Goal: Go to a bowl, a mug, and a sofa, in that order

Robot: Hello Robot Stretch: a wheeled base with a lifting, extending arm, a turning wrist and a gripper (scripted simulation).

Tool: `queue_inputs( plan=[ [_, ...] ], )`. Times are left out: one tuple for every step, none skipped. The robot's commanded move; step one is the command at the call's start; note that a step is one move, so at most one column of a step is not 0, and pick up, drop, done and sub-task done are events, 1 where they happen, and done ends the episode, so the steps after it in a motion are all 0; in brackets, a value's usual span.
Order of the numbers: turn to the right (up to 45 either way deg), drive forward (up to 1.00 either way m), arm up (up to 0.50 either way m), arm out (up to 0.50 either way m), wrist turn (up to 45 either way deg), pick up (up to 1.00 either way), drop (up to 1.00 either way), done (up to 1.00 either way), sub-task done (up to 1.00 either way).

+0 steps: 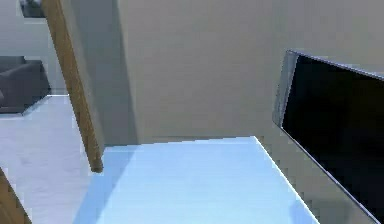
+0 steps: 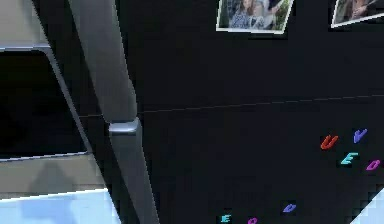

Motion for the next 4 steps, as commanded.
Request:
queue_inputs(
  plan=[
    [-36.0, 0.00, 0.00, 0.00, 0.0, 0.00, 0.00, 0.00, 0.00],
    [0.0, 1.00, 0.00, 0.00, 0.0, 0.00, 0.00, 0.00, 0.00],
    [-9.0, 0.00, 0.00, 0.00, 0.0, 0.00, 0.00, 0.00, 0.00],
    [0.0, 1.00, 0.00, 0.00, 0.0, 0.00, 0.00, 0.00, 0.00]
  ],
)
